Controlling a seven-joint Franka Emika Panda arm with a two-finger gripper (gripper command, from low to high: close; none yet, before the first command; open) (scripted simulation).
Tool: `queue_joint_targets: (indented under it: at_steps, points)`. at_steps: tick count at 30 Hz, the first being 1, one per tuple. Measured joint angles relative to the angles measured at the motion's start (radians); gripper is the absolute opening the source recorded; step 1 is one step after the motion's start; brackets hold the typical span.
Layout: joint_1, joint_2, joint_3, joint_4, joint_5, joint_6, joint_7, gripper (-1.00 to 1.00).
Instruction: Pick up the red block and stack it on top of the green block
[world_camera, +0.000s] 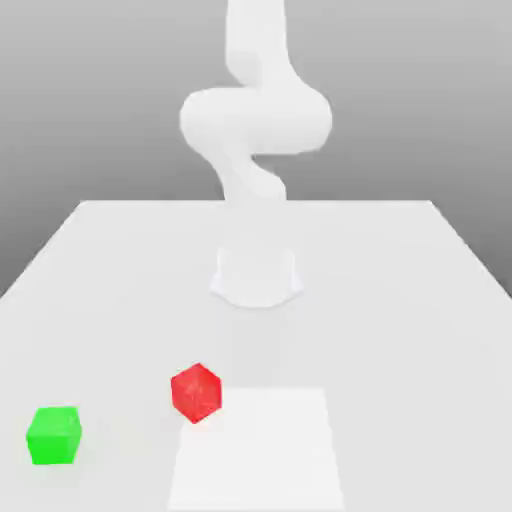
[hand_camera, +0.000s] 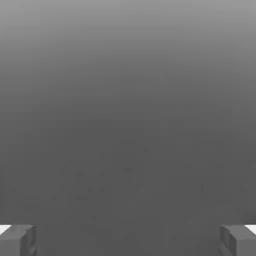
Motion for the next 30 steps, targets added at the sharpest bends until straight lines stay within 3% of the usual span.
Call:
queue_joint_targets:
  at_steps: [17,24,25,30]
  points:
    - [-0.220,0.614,0.021,-0.495,0.000,0.438,0.471,0.00]
    - [-0.220,0.900,0.001,-0.495,-0.012,0.673,0.515,0.00]
    - [-0.218,0.925,-0.002,-0.492,-0.013,0.695,0.516,-1.00]
    - [-0.218,0.925,-0.001,-0.492,-0.015,0.697,0.518,-1.00]
